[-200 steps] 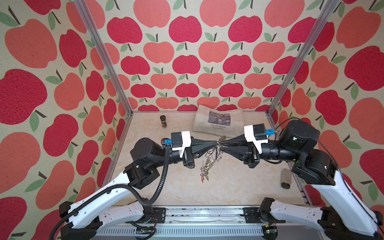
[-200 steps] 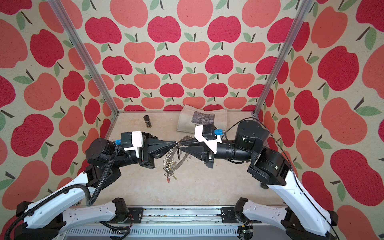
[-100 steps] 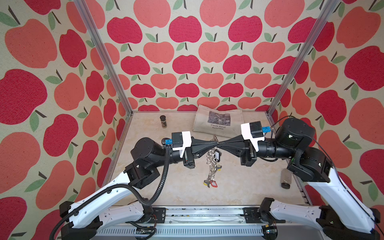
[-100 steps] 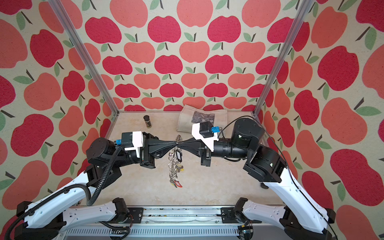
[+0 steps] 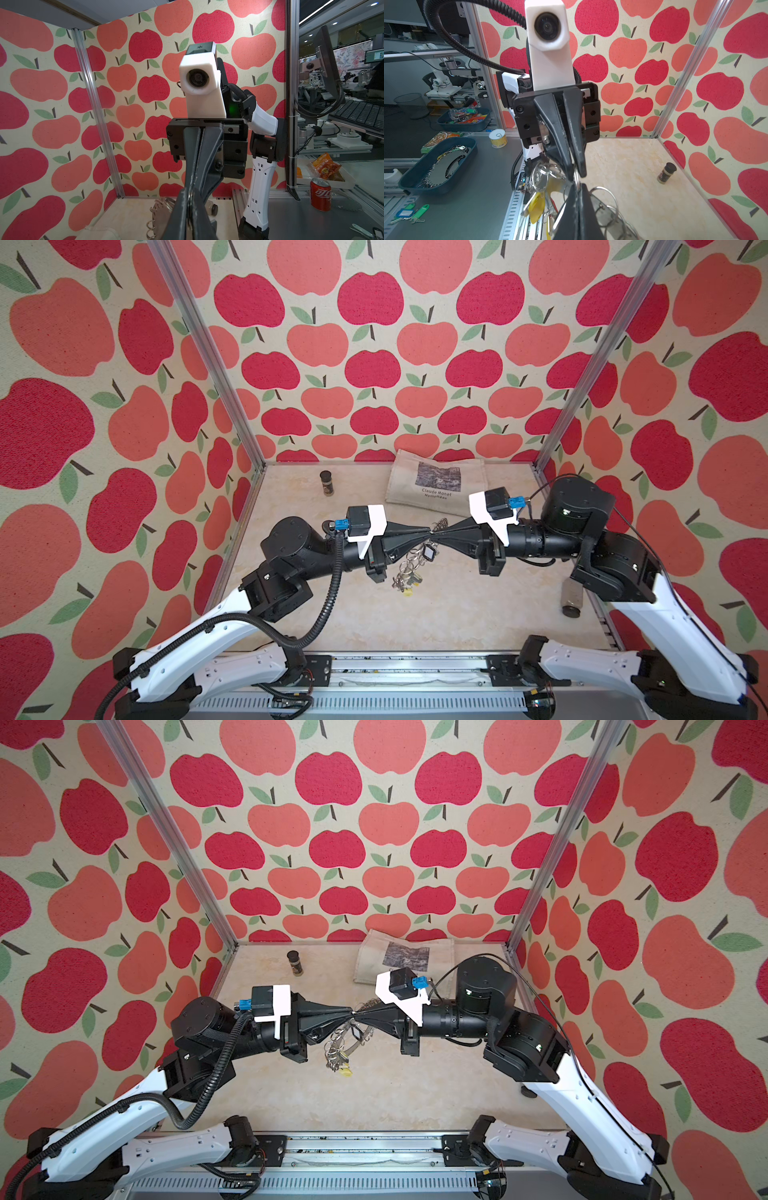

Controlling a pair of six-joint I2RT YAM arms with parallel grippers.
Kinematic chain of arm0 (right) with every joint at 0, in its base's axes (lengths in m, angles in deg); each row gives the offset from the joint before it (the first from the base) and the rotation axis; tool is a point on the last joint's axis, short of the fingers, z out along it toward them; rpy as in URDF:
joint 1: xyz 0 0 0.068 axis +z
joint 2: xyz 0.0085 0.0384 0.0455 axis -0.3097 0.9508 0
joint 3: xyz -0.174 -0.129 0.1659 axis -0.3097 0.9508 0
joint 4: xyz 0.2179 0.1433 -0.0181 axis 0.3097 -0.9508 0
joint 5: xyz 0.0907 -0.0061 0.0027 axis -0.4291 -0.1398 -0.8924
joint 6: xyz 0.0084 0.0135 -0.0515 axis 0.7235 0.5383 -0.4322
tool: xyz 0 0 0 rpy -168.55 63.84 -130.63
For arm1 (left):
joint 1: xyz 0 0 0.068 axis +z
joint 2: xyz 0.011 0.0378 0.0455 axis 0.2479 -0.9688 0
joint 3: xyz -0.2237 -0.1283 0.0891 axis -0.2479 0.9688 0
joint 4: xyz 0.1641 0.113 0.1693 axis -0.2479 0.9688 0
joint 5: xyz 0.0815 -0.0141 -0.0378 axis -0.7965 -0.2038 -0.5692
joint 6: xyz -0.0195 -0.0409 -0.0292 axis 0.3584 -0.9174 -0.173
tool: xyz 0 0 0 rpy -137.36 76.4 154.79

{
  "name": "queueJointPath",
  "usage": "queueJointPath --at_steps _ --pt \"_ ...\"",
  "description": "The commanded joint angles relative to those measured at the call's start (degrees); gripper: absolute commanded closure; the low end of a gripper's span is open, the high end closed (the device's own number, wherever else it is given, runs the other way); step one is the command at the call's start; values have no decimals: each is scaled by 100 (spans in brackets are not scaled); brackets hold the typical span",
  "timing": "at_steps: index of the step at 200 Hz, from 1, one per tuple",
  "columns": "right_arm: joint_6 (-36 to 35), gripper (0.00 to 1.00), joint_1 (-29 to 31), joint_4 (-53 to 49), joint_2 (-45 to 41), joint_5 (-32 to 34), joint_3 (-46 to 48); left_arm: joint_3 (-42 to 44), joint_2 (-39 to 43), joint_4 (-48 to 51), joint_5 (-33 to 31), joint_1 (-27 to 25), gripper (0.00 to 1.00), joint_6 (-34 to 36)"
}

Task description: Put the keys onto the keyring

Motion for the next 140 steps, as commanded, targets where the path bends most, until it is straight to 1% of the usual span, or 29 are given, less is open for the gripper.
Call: queueJointPath --at_steps 1,35,59,87,140 --pt "-242 100 -33 -787 69 87 -313 -229 228 853 -418 19 78 2" --pt "-537 100 -33 -1642 359 134 -773 -541 200 1950 -571 23 67 94" --pt "-699 100 -33 -2080 546 163 -1086 -846 66 2646 -593 23 62 156" --pt "-811 100 -24 -2379 691 187 -1300 -1179 -189 3146 -429 14 61 185" --pt "-930 100 2 -2688 854 279 -1575 -1631 -568 3563 -180 -69 61 331"
